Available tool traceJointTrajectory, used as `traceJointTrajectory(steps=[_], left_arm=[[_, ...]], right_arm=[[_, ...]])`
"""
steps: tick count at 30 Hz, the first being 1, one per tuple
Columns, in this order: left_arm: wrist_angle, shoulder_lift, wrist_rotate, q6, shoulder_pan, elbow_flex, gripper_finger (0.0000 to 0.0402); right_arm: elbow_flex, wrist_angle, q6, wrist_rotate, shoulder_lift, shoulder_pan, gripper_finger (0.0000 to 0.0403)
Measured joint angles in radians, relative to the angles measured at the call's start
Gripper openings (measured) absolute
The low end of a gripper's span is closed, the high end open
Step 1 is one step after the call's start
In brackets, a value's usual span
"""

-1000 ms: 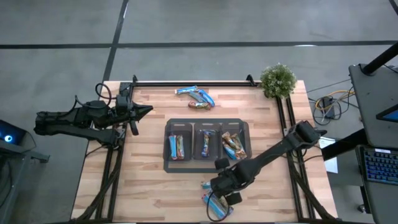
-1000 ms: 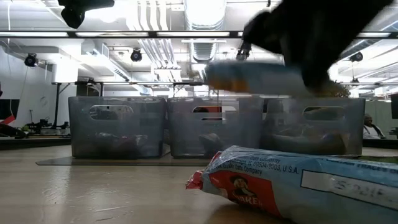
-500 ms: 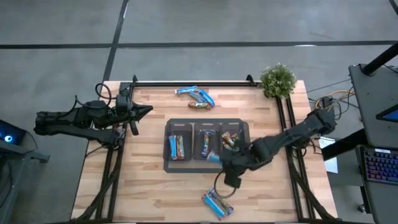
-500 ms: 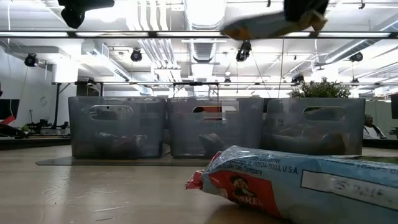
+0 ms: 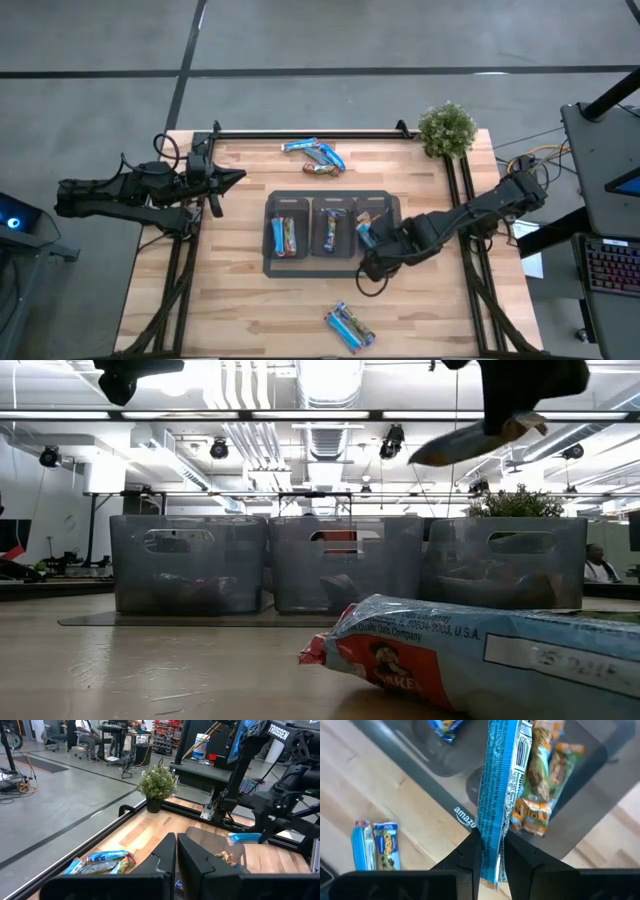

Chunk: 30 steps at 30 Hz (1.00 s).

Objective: Pick and place Granola Bars by type
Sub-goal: Put the yellow granola bar into the right black bin

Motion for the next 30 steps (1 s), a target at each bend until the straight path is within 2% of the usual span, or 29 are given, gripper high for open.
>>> traceJointTrajectory(steps=[8, 15, 24, 30], left_arm=[[0.0, 0.0, 0.0, -0.001, 0.0, 0.0, 0.0], [0.001, 0.0, 0.0, -0.003, 0.0, 0.0, 0.0], [0.001, 0.0, 0.0, 0.001, 0.0, 0.0, 0.0], [0.001, 0.0, 0.0, -0.007, 0.0, 0.0, 0.0]], right_arm=[[-0.017, -0.012, 0.181, 0.0, 0.0, -0.065, 0.0059], [-0.055, -0.012, 0.232, -0.008, -0.002, -0.15, 0.0059], [-0.138, -0.002, 0.256, -0.081, -0.002, -0.244, 0.0059], [-0.16, 0.001, 0.287, -0.115, 0.0, -0.268, 0.0059]])
